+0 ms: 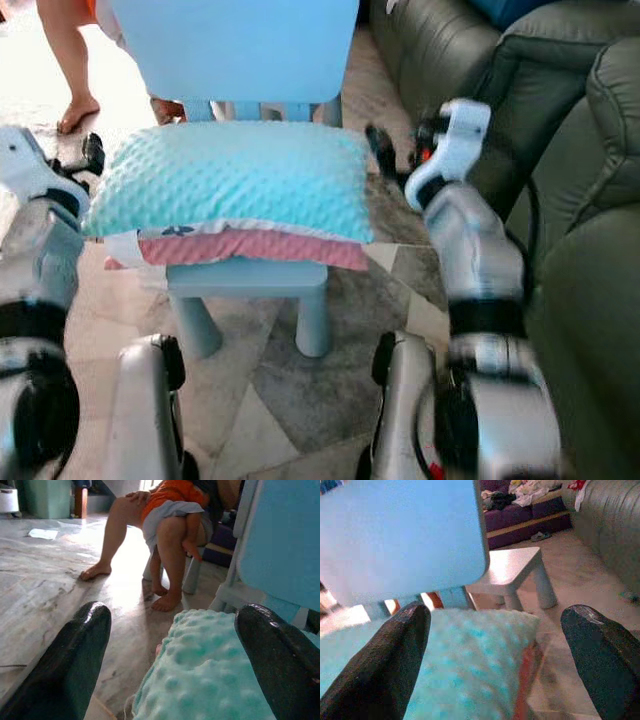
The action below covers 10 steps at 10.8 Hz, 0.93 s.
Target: Move the pillow to the sofa
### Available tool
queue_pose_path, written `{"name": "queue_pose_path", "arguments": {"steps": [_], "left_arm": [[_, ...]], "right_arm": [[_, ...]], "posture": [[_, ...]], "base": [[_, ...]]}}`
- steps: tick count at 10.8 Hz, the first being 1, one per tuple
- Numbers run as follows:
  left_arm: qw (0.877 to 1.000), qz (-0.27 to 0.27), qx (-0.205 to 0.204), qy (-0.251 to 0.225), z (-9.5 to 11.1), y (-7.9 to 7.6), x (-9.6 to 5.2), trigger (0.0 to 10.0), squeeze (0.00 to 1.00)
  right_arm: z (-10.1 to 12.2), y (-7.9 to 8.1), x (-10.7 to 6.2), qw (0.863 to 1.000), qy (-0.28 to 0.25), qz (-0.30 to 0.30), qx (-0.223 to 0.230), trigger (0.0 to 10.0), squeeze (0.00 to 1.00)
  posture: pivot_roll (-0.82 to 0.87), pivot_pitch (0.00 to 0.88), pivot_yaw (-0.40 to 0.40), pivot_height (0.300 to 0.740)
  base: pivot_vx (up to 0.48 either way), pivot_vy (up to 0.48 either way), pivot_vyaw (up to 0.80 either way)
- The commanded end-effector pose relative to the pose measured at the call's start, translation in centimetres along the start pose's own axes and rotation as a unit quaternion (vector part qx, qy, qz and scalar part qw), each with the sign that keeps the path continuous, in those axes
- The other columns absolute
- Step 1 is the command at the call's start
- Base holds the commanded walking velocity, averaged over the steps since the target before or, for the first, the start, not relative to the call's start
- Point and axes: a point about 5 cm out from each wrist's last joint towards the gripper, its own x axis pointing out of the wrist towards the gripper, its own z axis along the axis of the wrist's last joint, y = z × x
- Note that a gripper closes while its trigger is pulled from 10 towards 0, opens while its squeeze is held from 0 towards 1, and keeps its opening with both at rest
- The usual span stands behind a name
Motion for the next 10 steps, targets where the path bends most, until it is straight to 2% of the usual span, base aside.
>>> {"name": "queue_pose_path", "arguments": {"steps": [1,2,4,5,6,7,8,10], "left_arm": [[1.000,0.010,-0.003,0.000,0.5,0.4,0.4,10.0,0.00],[1.000,0.008,-0.014,0.011,0.8,0.3,0.9,10.0,0.00],[0.999,0.009,-0.006,0.031,0.6,0.3,1.5,10.0,0.00],[0.999,0.016,-0.020,0.037,0.7,0.5,1.8,10.0,0.00],[0.997,0.034,-0.043,0.053,0.5,0.7,1.9,10.0,0.00],[0.995,0.029,-0.070,0.058,0.5,0.4,2.0,10.0,0.00],[0.995,0.016,-0.077,0.058,0.9,-0.5,2.3,10.0,0.00],[0.989,-0.005,-0.118,0.093,0.1,-1.9,2.3,10.0,0.00]], "right_arm": [[-0.2,-0.2,0.3,1.000,-0.001,-0.013,0.025,10.0,0.00],[-0.7,0.3,0.9,0.998,0.017,-0.001,0.055,10.0,0.00],[-1.4,0.8,1.8,0.997,0.044,0.016,0.057,10.0,0.00],[-1.4,0.7,2.2,0.998,0.049,0.014,0.046,10.0,0.00],[-1.7,0.5,2.4,0.998,0.055,0.004,-0.005,10.0,0.00],[-1.9,0.6,2.5,0.998,0.062,0.007,-0.030,10.0,0.00],[-2.3,0.7,2.5,0.997,0.068,0.003,-0.040,10.0,0.00],[-3.6,1.1,2.6,0.996,0.086,-0.001,0.024,10.0,0.00]], "posture": [[-0.07,0.159,-0.027,0.380],[-0.07,0.199,-0.022,0.380],[-0.07,0.228,-0.021,0.380],[-0.07,0.241,-0.021,0.380],[-0.07,0.249,-0.025,0.380],[-0.07,0.255,-0.020,0.380],[-0.07,0.260,-0.021,0.380],[-0.07,0.268,-0.019,0.380]], "base": [[0.000,0.000,0.00],[0.000,0.000,0.00],[0.000,0.000,0.00],[0.000,0.000,0.00],[0.000,0.000,0.00],[0.000,0.000,0.00],[0.000,0.000,0.00],[0.000,0.000,0.00]]}}
